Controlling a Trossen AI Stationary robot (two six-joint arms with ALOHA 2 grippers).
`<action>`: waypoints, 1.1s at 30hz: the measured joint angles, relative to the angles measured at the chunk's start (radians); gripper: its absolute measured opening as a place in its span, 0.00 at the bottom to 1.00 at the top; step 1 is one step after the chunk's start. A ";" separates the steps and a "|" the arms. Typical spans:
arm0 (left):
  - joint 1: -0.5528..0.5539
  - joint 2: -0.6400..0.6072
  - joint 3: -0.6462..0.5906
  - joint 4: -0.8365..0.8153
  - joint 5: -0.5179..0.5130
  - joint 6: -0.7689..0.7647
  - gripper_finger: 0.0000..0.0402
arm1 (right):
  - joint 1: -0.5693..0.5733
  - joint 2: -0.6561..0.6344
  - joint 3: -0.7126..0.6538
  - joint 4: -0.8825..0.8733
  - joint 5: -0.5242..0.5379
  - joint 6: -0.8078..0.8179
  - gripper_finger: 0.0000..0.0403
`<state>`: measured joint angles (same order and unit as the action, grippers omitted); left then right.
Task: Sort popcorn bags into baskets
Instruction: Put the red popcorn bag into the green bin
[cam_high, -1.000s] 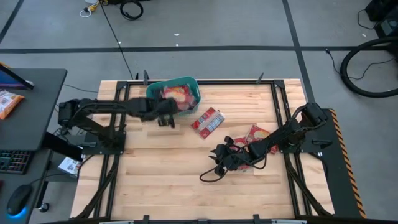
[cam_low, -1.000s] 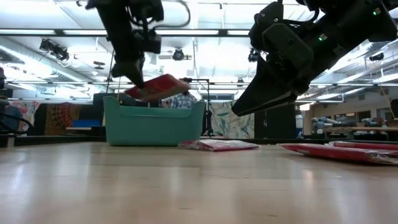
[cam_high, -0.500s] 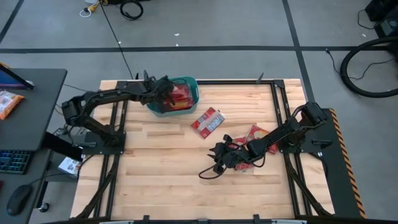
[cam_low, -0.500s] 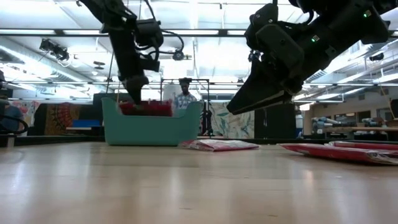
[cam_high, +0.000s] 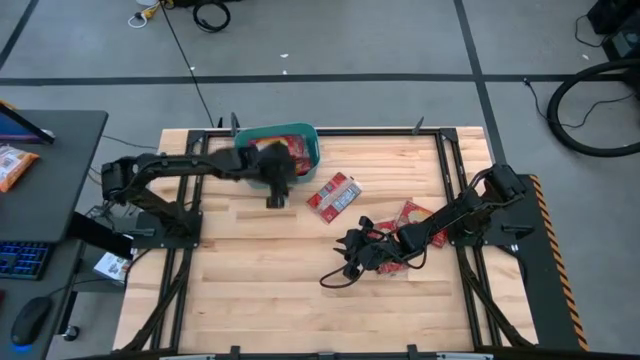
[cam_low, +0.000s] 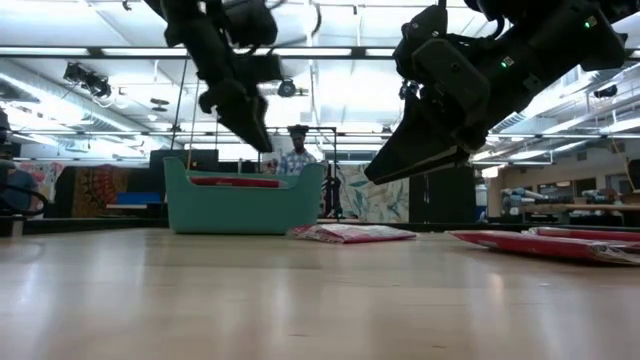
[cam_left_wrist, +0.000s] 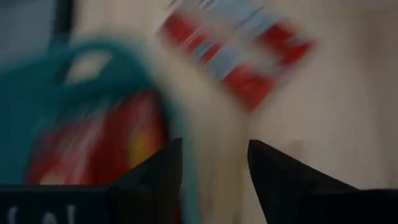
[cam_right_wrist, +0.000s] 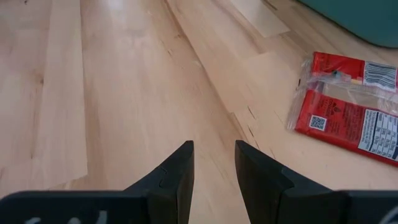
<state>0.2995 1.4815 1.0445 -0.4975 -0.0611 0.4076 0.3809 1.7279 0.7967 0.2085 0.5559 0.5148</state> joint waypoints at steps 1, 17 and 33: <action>-0.030 0.000 -0.011 0.035 0.020 0.040 0.45 | 0.000 0.000 0.000 0.000 0.000 0.000 0.30; -0.189 0.284 -0.107 0.537 -0.057 0.033 0.44 | 0.006 0.000 0.000 -0.037 -0.002 -0.003 0.30; -0.218 0.420 0.013 0.223 -0.006 -0.121 0.44 | 0.010 -0.001 0.000 -0.040 -0.007 -0.013 0.30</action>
<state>0.0814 1.9018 1.0576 -0.2742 -0.0676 0.2866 0.3904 1.7267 0.7967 0.1682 0.5488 0.5018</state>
